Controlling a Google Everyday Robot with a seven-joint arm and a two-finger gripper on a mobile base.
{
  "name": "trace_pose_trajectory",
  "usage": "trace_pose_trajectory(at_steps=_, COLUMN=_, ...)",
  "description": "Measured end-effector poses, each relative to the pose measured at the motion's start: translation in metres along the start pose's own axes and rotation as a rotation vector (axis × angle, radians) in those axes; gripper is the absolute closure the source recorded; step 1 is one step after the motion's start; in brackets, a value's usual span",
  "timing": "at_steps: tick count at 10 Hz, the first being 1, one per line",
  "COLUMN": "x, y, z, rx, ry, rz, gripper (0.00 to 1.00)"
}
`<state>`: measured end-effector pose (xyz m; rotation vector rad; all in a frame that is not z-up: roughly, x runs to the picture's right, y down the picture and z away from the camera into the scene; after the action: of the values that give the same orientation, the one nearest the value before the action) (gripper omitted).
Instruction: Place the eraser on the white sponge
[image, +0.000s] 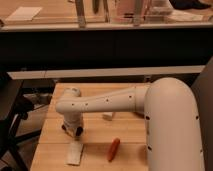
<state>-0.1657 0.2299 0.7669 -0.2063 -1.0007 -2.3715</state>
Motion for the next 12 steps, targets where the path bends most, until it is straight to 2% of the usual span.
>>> trace_pose_trajectory(at_steps=2, x=-0.0005, y=-0.0006, z=0.0003, rx=-0.001, ry=-0.004, rz=-0.006, gripper=0.8)
trace_pose_trajectory(at_steps=10, x=-0.0019, y=-0.0044, z=0.0017, rx=-0.006, ry=-0.018, rz=-0.038, gripper=0.77)
trace_pose_trajectory(at_steps=12, x=-0.0032, y=-0.0046, z=0.0021, rx=-0.009, ry=-0.023, rz=-0.048, gripper=0.63)
